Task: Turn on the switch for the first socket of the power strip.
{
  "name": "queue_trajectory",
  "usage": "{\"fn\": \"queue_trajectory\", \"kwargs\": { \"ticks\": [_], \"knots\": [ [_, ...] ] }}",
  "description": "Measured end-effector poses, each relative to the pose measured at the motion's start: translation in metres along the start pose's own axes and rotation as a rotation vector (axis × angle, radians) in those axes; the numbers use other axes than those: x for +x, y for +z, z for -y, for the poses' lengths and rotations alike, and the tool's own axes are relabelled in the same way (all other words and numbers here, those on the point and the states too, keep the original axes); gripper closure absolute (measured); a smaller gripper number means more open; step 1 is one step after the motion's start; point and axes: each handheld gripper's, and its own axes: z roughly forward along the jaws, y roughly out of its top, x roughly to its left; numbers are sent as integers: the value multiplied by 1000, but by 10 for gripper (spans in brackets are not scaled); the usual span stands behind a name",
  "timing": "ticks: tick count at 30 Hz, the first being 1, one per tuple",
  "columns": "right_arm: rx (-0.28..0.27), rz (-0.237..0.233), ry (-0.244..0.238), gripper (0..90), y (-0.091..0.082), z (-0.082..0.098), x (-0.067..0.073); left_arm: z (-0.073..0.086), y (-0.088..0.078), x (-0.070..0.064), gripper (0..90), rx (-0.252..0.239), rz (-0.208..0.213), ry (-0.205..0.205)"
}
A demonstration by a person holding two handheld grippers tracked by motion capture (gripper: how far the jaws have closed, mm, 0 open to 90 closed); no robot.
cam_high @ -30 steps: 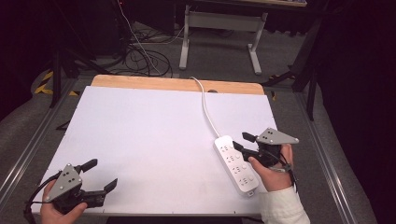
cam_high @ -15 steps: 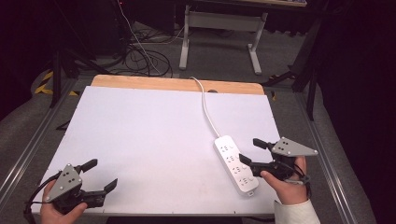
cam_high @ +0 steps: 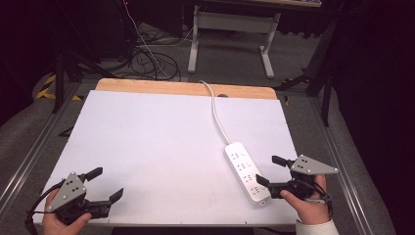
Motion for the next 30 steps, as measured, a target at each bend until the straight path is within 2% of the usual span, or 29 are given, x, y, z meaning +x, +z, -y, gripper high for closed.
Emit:
{"fn": "queue_trajectory", "kwargs": {
  "ticks": [7, 13, 18, 23, 30],
  "knots": [
    [14, -14, -12, 124, -4, 16, -2, 0, 0, 0, 92, 2, 7, 5],
    [27, -31, -2, 124, -4, 31, -3, 0, 1, -1, 86, 6, 13, 10],
    [43, -38, 3, 124, -1, 45, -3, 1, 1, 0, 43, 9, 30, 17],
    [63, -36, 6, 124, 2, 54, -3, 1, 1, 0, 41, 9, 32, 16],
    [86, -11, 28, 118, 6, 70, -2, 2, 2, 1, 41, 14, 33, 21]
  ]
}}
